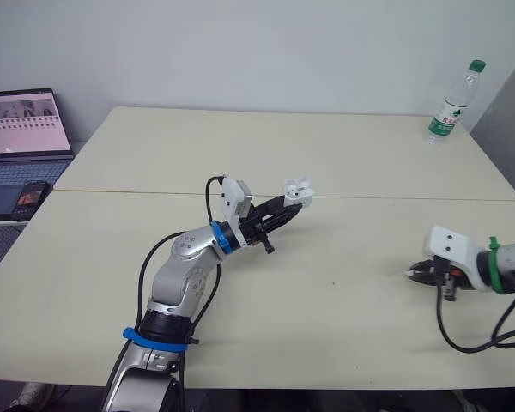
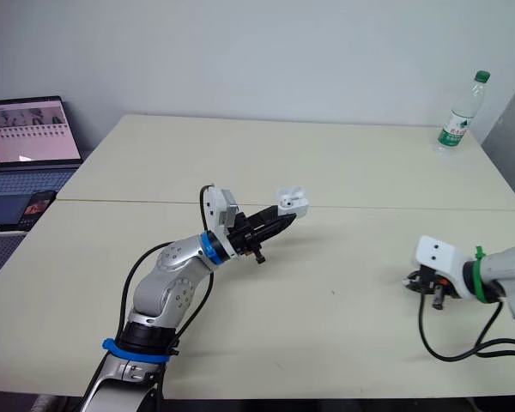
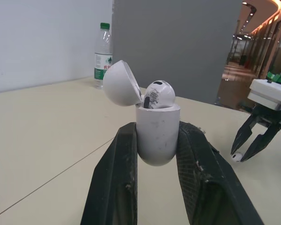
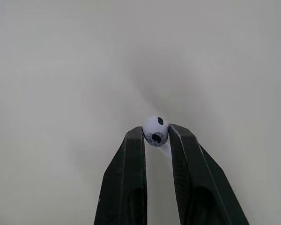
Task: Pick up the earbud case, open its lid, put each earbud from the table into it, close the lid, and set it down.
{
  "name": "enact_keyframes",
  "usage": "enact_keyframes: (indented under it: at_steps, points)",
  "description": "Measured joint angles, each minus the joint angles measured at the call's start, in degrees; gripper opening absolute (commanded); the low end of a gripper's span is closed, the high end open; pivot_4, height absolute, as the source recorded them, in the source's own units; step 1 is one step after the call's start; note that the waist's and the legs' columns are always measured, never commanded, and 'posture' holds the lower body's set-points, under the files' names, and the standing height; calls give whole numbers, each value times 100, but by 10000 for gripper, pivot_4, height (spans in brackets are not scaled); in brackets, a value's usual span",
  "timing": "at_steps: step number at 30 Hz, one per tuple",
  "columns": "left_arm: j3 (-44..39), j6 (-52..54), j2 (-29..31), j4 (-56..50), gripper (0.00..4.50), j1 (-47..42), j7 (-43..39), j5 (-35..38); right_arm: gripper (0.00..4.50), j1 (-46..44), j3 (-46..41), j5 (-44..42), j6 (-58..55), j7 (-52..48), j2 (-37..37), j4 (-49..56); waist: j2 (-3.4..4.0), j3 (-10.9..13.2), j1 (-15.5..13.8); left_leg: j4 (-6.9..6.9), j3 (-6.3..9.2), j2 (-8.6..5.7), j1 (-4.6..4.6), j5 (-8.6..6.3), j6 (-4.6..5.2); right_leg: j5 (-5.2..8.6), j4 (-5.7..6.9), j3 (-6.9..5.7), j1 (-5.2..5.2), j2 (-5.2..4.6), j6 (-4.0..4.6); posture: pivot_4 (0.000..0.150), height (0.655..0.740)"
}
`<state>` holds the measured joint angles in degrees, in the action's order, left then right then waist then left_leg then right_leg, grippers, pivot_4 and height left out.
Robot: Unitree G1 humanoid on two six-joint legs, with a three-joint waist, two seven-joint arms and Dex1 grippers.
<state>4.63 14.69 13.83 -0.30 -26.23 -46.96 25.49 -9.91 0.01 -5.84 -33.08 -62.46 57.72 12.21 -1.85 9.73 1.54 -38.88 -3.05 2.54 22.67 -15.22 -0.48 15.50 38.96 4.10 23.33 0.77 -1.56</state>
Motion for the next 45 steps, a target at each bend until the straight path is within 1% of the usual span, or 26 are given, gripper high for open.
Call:
enact_keyframes:
  at_steps: [2, 5, 8, 10, 18, 25, 27, 28, 32, 36, 37, 42, 45]
  points:
    - [-1, 0, 1, 0, 7814, 4, 5, 0, 3345, 2, -19, 19, -270, 550, -470, 204, 0, 0, 0, -1, 1, -1, 3, 0, 0, 0, 0, 1, 1, -1, 0, 1500, 7362]
    - [-1, 0, 1, -2, 7814, 13, 9, -1, 3345, 141, -107, 143, -330, 1414, -1100, 456, 0, 0, 0, -2, 3, -1, 5, 0, 0, 0, 2, -1, 3, -1, 0, 1500, 7362]
    - [-2, 0, 5, -3, 7814, 16, 9, 0, 3345, 335, -126, 249, -362, 1933, -1403, 654, 0, 0, 3, -1, 1, -1, 4, 0, 0, 0, 2, 0, 3, 0, 0, 1500, 7362]
    - [-6, 0, 11, -4, 7814, 17, 8, -1, 3345, 592, -162, 320, -336, 2277, -1542, 850, 1, -1, 3, -1, 2, -1, 5, 0, 0, 0, 2, -1, 3, 0, -1, 1500, 7362]
    - [-8, 0, 27, -6, 7814, 16, 5, 0, 3345, 1358, -346, 569, -137, 2995, -1767, 1277, 1, -1, 8, -1, -3, 1, 1, 0, 0, 3, 3, -2, 3, 3, -5, 1500, 7362]
    - [-5, 0, 30, -6, 7814, 17, 4, 1, 3345, 1814, -380, 694, -54, 3258, -1881, 1587, 1, -1, 9, -1, -2, 2, 1, 0, 0, 3, 2, -1, 3, 5, -5, 1500, 7362]
    - [-5, 0, 29, -5, 7814, 17, 4, 1, 10593, 1874, -364, 692, -84, 3271, -1952, 1694, 1, -1, 10, -1, -3, 2, 1, 0, 0, 4, 2, -2, 3, 5, -7, 1500, 7362]
    - [-6, 0, 30, -5, 7814, 17, 3, 1, 13251, 1882, -356, 689, -114, 3269, -1959, 1717, 1, -1, 10, -1, -3, 2, 1, 0, 0, 4, 2, -2, 3, 5, -7, 1500, 7362]
    - [-6, 0, 30, -5, 7814, 17, 2, 1, 27617, 1890, -362, 654, -266, 3185, -1940, 1850, 1, -1, 9, -1, -2, 2, 1, 0, 1, 4, 1, -3, 3, 5, -7, 1500, 7362]
    - [-6, 0, 32, -2, 7814, 15, -6, 1, 41774, 1887, -512, 414, -541, 2934, -1782, 2060, 0, -1, 9, -1, -3, 1, 2, 0, 1, 4, 1, -3, 3, 5, -7, 1500, 7362]
    - [-7, 0, 35, 0, 7814, 14, -13, 1, 44579, 1887, -586, 355, -635, 2851, -1700, 2138, 1, -1, 9, -1, -3, 1, 2, 0, 1, 4, 1, -3, 3, 5, -7, 1500, 7362]
    - [-37, -12, 63, 53, 7814, 9, -41, -1, 44579, 1879, -785, -54, -1148, 2342, -1176, 2485, -1, 0, 11, 0, -2, 3, 1, 0, 1, 7, 1, -4, 3, 6, -13, 1500, 7362]
    - [-39, -17, 61, 64, 7814, 4, -54, -3, 44579, 1624, -787, -382, -1533, 1884, -675, 2515, -3, 1, 15, -1, -5, 1, 0, 0, 1, 15, 0, -4, 3, 6, -27, 1500, 7362]
